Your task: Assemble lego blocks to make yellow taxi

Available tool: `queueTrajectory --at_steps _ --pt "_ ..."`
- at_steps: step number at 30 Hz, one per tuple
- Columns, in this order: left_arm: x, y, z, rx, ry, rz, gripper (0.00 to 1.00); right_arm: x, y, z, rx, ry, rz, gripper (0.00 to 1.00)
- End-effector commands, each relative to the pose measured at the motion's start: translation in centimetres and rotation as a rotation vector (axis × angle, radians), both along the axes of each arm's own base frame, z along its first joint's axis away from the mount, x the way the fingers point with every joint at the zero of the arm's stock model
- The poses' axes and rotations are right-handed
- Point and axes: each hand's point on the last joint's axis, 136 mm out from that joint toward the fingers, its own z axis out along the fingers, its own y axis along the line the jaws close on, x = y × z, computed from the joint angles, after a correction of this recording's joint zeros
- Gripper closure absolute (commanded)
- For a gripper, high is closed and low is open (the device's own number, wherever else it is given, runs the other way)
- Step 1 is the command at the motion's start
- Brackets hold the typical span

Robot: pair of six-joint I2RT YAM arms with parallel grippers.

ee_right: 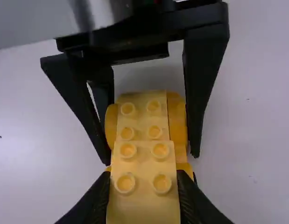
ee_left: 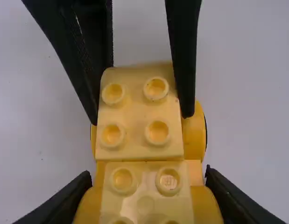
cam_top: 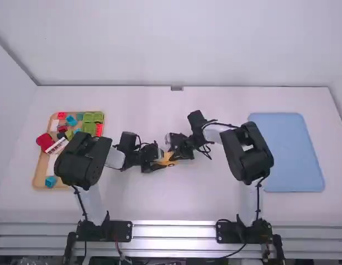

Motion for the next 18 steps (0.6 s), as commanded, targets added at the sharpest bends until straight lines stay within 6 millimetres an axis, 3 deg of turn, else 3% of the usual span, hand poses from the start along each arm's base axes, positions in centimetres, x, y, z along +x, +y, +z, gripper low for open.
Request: queueTrajectory --at_steps 1,5,10,13,15,18 --pt "0.0 -0.3 0.0 -0.001 -0.011 -0.019 0.53 0.8 -0.4 0.2 -0.059 -0.037 -0.029 1.00" --pt "-0.1 -0.2 0.0 0.000 -0.005 -0.018 0.52 0.9 -0.2 0.2 -0.042 -0.080 -0.029 1.00" --pt "-0.2 -0.3 -0.1 0.000 -0.004 -0.022 0.52 0.2 -0.2 -1.7 -0.003 -0.149 -0.024 0.99" --pt "-0.1 -0.2 -0.1 0.000 -0.001 -0.017 0.51 0.4 -0.4 -1.8 -0.001 -0.156 -0.031 0.94" --pt "-0.2 -0.2 0.0 -0.006 0.002 -0.021 0.50 0.4 -0.5 -1.7 -0.002 -0.143 -0.040 0.78" --pt "-0.4 -0.4 -0.1 -0.005 0.005 -0.028 0.50 0.5 -0.5 -1.7 -0.006 -0.135 -0.051 0.39"
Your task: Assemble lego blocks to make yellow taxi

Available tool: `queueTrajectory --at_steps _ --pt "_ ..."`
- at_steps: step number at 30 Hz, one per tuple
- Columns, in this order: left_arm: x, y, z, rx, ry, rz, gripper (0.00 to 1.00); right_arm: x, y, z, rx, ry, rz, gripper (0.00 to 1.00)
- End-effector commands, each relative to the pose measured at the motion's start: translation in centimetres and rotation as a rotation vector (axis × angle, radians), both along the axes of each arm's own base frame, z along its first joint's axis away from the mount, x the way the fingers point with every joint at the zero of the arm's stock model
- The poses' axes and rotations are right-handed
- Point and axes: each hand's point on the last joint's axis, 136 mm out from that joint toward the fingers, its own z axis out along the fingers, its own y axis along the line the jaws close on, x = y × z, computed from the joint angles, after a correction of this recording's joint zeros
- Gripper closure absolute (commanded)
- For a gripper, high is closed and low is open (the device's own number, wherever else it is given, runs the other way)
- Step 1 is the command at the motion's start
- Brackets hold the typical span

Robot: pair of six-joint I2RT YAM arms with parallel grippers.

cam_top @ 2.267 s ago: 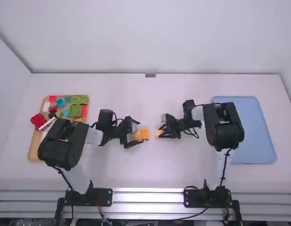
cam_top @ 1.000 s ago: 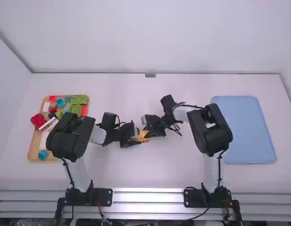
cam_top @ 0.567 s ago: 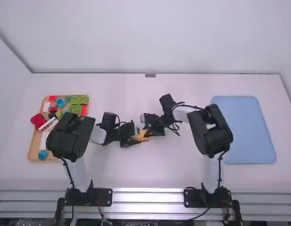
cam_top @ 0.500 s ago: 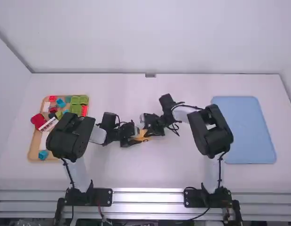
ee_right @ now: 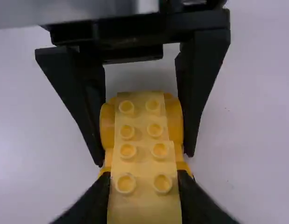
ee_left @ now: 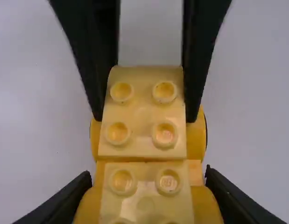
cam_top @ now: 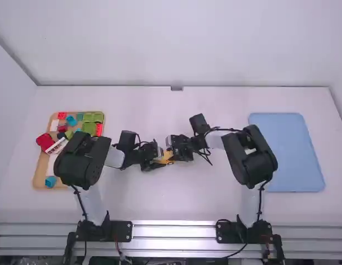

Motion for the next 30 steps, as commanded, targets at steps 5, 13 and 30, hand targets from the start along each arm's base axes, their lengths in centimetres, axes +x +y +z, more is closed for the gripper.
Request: queueTrajectory --at_steps 5,13,30 --pt "-0.9 -0.5 -0.2 -0.011 0.013 -0.037 0.49 0.8 0.0 1.0 0.002 0.012 -0.012 0.02" --pt "-0.9 -0.7 -0.2 -0.007 0.007 -0.040 0.47 1.2 -3.5 6.2 0.178 0.002 0.014 0.01" --pt "-1.0 -0.8 -0.2 -0.010 0.009 -0.043 0.48 -0.1 -2.0 -0.5 -0.045 0.000 -0.139 1.00"
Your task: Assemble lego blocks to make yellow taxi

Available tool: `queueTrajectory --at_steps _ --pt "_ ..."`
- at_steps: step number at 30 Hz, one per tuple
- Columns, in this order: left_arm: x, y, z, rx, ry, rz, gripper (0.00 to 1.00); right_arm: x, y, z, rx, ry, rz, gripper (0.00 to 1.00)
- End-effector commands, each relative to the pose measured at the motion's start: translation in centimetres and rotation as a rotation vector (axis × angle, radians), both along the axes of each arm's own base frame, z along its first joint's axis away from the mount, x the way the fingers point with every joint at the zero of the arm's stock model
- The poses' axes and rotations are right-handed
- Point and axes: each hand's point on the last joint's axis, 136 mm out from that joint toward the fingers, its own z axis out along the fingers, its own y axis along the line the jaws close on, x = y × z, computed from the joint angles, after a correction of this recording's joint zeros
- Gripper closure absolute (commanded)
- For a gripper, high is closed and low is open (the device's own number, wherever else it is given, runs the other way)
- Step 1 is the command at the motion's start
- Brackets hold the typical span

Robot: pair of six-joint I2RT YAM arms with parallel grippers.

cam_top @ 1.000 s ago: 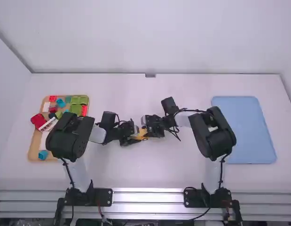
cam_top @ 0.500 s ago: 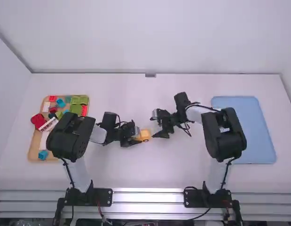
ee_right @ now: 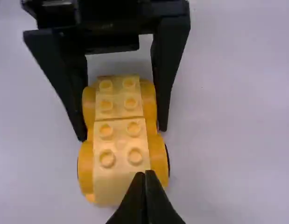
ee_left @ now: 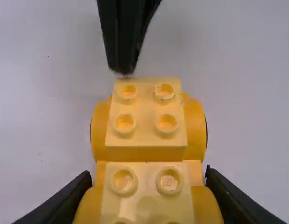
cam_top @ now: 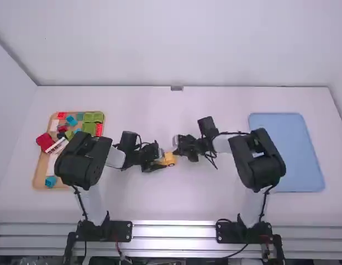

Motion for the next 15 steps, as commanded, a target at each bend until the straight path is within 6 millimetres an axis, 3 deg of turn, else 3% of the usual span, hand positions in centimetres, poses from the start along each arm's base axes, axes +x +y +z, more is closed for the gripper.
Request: queueTrajectory --at_steps 1,5,7,10,12,15 --pt "-0.5 -0.4 -0.1 -0.006 0.001 -0.026 0.48 -0.6 0.2 -1.0 -0.084 0.037 -0.053 1.00" --pt "-0.6 -0.4 -0.2 -0.006 0.004 -0.026 0.48 -0.7 0.6 -1.4 -0.120 0.036 -0.069 1.00" --pt "-0.6 -0.4 -0.2 -0.005 0.006 -0.026 0.49 0.3 0.2 -0.8 -0.111 0.033 -0.088 1.00" --pt "-0.7 -0.4 -0.2 -0.004 0.009 -0.026 0.51 0.8 -0.4 1.5 -0.038 0.049 -0.089 1.00" --pt "-0.7 -0.3 -0.2 -0.004 0.011 -0.026 0.51 -0.2 -0.6 4.6 0.091 0.046 -0.012 1.00" --pt "-0.7 -0.4 -0.2 -0.004 0.011 -0.027 0.51 -1.0 -0.8 6.5 0.207 -0.003 0.077 1.00"
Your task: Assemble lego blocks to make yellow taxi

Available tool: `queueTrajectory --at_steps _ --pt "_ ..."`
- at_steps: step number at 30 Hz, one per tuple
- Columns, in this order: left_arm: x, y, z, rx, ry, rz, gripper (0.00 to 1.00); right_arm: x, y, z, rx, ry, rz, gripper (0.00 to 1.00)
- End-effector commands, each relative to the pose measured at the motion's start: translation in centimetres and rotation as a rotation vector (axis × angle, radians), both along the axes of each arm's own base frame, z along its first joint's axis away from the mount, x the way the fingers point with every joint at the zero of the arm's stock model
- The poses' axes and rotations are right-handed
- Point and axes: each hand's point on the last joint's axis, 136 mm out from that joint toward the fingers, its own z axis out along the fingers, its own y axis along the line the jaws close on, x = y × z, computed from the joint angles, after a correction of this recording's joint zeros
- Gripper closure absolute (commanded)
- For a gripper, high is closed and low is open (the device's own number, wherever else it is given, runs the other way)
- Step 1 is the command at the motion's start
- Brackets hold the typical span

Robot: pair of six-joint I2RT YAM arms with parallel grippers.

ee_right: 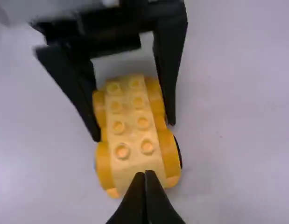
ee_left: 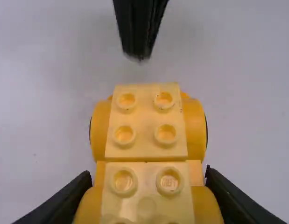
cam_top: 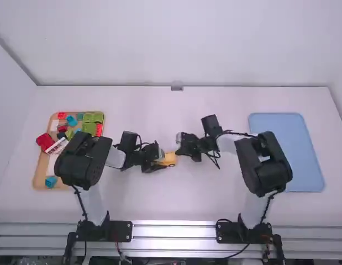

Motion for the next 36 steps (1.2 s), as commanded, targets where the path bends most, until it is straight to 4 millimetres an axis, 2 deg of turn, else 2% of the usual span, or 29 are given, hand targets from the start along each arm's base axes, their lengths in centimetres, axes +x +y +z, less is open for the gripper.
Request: queueTrajectory --at_steps 1,6,8,13,18,22,25,28,29,31,32,34,36 --pt "-0.5 -0.3 -0.2 -0.002 0.004 -0.021 0.52 -0.6 0.5 4.0 0.187 -0.100 0.110 1.00" --pt "-0.5 -0.3 -0.2 -0.002 0.002 -0.023 0.53 -1.5 1.4 3.0 0.175 -0.059 0.129 1.00" --pt "-0.5 -0.3 -0.2 -0.002 0.002 -0.023 0.53 -1.8 2.1 2.0 0.165 -0.047 0.144 1.00" --pt "-0.5 -0.3 -0.2 -0.002 0.004 -0.022 0.53 -1.0 2.9 -1.9 0.059 0.061 0.047 1.00" --pt "-0.5 -0.3 -0.2 -0.001 0.005 -0.023 0.53 -1.9 2.1 -4.6 -0.067 0.111 0.019 1.00" --pt "-0.5 -0.3 -0.2 -0.002 0.002 -0.023 0.54 -1.9 1.8 -5.7 -0.145 0.100 0.002 1.00" --pt "-0.4 -0.3 -0.2 -0.003 -0.002 -0.023 0.55 -1.6 2.2 -4.6 -0.085 0.086 0.016 1.00" --pt "-0.2 -0.4 0.1 -0.010 -0.021 -0.026 0.53 -1.2 2.3 1.7 0.159 0.031 0.085 1.00" --pt "-0.1 -0.4 0.1 -0.011 -0.024 -0.026 0.53 -1.0 2.0 2.7 0.188 0.023 0.085 1.00" --pt "0.2 -0.4 0.4 -0.015 -0.043 -0.022 0.51 -0.3 0.7 5.7 0.264 0.016 0.063 0.82" --pt "0.2 -0.8 0.7 -0.031 -0.056 -0.039 0.51 0.4 -0.6 7.3 0.283 0.018 0.019 0.42" --pt "0.2 -1.0 1.0 -0.044 -0.070 -0.047 0.50 1.2 -1.8 7.9 0.253 0.014 -0.036 0.02" --pt "0.3 -1.3 1.4 -0.059 -0.076 -0.059 0.51 1.5 -3.0 8.1 0.205 0.013 -0.086 0.02"
